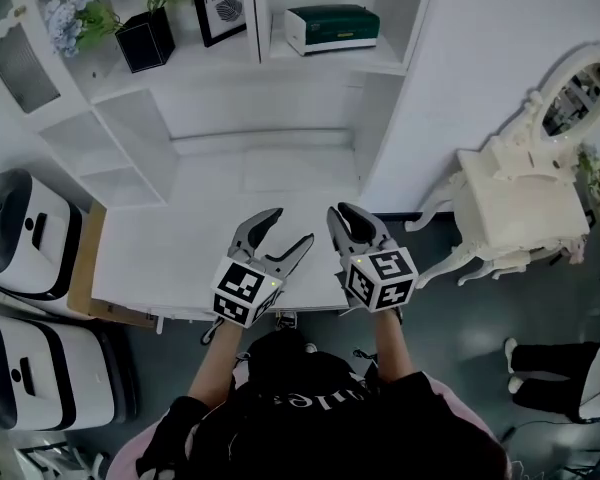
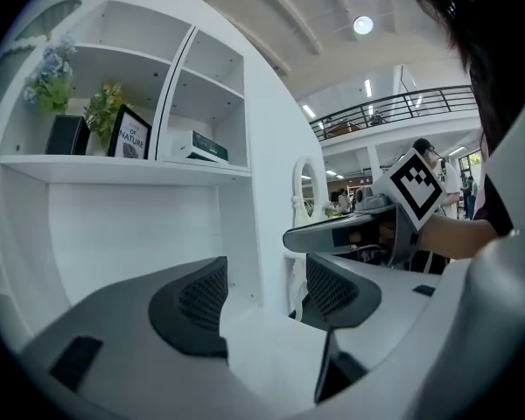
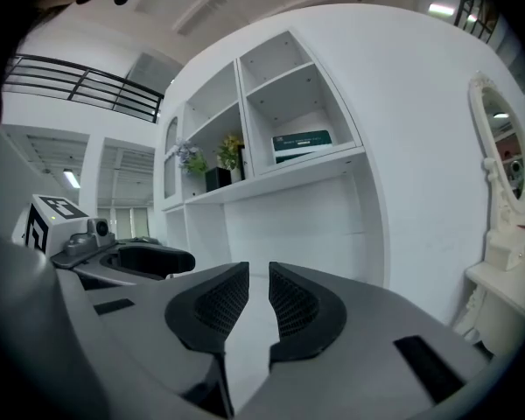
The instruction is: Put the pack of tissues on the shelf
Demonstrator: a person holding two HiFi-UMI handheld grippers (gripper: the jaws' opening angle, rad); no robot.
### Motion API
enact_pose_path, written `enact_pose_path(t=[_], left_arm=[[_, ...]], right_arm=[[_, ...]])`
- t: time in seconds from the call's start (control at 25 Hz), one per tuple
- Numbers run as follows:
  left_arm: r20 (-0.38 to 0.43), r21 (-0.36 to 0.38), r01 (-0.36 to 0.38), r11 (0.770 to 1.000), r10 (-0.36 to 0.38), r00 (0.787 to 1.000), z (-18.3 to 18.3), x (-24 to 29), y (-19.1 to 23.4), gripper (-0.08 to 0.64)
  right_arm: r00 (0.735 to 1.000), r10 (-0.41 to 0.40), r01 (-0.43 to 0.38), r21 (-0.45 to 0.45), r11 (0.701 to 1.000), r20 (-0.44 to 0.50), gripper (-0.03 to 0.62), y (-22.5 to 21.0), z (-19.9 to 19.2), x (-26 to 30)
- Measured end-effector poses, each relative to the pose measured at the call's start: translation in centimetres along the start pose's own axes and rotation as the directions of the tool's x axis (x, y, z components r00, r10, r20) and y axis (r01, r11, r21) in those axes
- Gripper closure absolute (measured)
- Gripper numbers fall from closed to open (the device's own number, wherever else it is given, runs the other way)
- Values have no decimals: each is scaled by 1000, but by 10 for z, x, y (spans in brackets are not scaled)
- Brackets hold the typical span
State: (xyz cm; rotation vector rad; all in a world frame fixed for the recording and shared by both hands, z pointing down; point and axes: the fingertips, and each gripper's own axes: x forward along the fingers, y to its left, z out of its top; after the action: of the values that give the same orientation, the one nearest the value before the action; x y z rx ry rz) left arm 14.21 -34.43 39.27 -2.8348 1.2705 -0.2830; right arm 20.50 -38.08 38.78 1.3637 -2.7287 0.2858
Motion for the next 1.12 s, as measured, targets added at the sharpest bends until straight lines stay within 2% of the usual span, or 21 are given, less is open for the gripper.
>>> enact_pose_path(t=[0.28,0.72,0.92,1.12], left_arm=[[-51,-36,-19,999,17,999,-30,-36,-30,267],[-91,-100,-76,992,67,994,-64,-89,-26,270],[-79,-105,-98,990,90,993,-72,-127,-16,296],[-67,-104,-106,989,99,993,-84,-185,-6,336]], right_arm=[[994,91,-92,-14,996,-52,511,38,-41,-23],[980,176,-176,6,984,-91,511,87,-73,-24],[975,199,-200,0,980,-97,511,126,-83,-21],[971,209,-211,-7,977,-119,511,184,-98,-22]])
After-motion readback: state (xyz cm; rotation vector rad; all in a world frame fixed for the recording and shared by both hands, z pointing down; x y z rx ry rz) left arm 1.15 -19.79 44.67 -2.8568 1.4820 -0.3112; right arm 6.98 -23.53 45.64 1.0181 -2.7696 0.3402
